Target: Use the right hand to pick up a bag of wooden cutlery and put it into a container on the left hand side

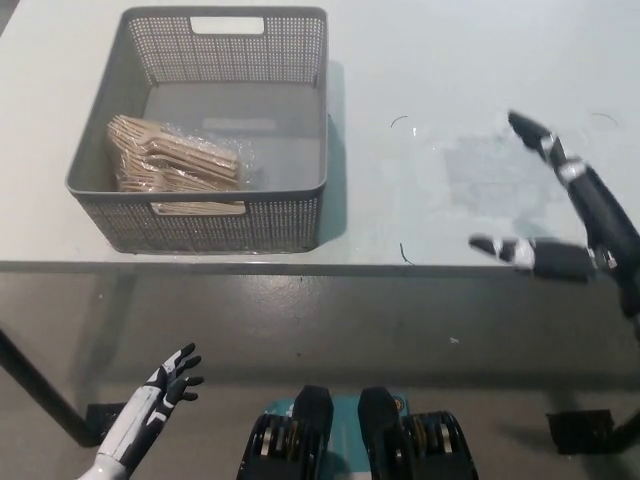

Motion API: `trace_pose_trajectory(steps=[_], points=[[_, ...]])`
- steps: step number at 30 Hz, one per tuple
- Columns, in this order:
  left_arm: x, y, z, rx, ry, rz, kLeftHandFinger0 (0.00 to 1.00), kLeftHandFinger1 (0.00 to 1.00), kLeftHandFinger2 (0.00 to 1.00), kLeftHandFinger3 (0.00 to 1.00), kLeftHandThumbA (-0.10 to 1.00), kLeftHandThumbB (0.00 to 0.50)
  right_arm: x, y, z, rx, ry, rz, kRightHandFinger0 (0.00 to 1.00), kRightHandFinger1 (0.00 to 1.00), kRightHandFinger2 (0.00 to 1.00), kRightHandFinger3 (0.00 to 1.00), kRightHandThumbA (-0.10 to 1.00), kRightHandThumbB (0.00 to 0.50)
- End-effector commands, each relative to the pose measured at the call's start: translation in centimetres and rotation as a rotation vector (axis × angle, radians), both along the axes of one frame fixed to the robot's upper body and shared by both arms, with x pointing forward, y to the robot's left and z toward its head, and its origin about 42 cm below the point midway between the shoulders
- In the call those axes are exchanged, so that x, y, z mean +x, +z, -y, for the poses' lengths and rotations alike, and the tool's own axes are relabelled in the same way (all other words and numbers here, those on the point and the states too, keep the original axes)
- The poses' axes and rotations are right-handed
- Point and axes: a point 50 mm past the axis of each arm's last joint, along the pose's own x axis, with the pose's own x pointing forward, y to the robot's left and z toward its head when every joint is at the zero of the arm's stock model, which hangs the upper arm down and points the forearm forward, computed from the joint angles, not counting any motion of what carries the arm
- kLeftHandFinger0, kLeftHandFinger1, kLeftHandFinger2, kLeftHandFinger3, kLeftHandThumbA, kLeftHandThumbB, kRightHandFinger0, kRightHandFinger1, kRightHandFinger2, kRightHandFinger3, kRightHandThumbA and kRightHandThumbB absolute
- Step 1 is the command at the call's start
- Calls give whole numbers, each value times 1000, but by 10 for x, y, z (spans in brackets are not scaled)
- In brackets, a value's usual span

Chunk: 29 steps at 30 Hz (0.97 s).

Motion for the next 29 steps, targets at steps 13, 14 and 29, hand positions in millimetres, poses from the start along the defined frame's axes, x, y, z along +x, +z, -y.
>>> trace_pose_trajectory(steps=[13, 14, 29], points=[[16, 20, -13, 25, 43, 107, 823, 859, 960, 1000, 1000, 328, -43, -122, -40, 441, 53, -409, 1000, 1000, 1000, 1000, 1000, 199], [17, 21, -13, 19, 52, 112, 824, 865, 965, 1000, 1000, 330, -47, -127, -42, 455, 57, -429, 1000, 1000, 1000, 1000, 1000, 206], [23, 21, -13, -30, 29, 94, 1000, 1000, 1000, 1000, 1000, 332, -68, -149, -45, 481, 57, -505, 1000, 1000, 1000, 1000, 1000, 172]])
